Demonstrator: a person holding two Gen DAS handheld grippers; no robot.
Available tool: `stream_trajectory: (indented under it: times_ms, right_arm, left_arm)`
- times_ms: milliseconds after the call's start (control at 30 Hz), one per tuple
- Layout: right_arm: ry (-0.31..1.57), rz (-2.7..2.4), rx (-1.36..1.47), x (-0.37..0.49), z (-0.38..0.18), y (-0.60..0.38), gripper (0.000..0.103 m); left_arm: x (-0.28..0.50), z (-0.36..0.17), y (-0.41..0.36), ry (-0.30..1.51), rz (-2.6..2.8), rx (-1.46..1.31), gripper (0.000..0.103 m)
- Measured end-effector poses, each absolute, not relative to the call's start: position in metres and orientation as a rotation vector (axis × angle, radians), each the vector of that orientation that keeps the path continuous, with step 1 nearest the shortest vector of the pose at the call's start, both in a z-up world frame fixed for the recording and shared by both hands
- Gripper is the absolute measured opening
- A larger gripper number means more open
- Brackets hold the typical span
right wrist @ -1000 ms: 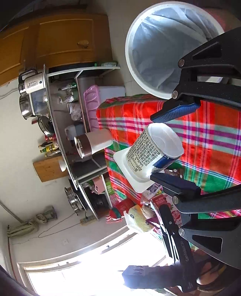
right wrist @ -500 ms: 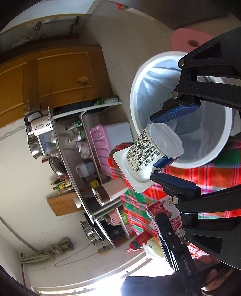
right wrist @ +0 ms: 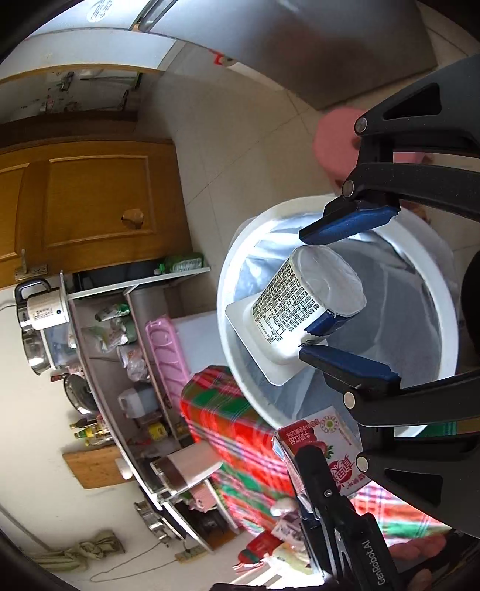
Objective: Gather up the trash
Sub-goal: 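Open both tools to drop the carton and cup into the bin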
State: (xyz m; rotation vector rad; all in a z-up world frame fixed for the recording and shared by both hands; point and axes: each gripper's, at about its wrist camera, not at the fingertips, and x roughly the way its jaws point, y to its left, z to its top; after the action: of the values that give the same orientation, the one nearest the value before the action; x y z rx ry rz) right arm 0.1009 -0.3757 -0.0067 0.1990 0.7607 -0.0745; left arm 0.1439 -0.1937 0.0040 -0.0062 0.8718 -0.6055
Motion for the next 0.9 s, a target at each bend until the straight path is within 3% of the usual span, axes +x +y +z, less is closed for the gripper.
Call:
stream_trajectory:
  times_ms: [100,267,900]
  right_arm:
    - [0.781,-0.082,0.182,0.103,-0.011,-0.377,0.057]
    - [0.795,-0.077,0.186,0.104,-0.017,-0.379,0.058]
    - [0.681,0.046,0.200,0.078,0.023,-0.315,0.058]
  left_arm:
    - [0.146,0.002,-0.196,0.883,-0.605,-0.006,0.041]
    - [0.144,0.000,-0.196,0.876,-0.598,-0.010,0.060]
    - [0.099,0.033,-0.097,0.749,-0.450,-0.041,0.064]
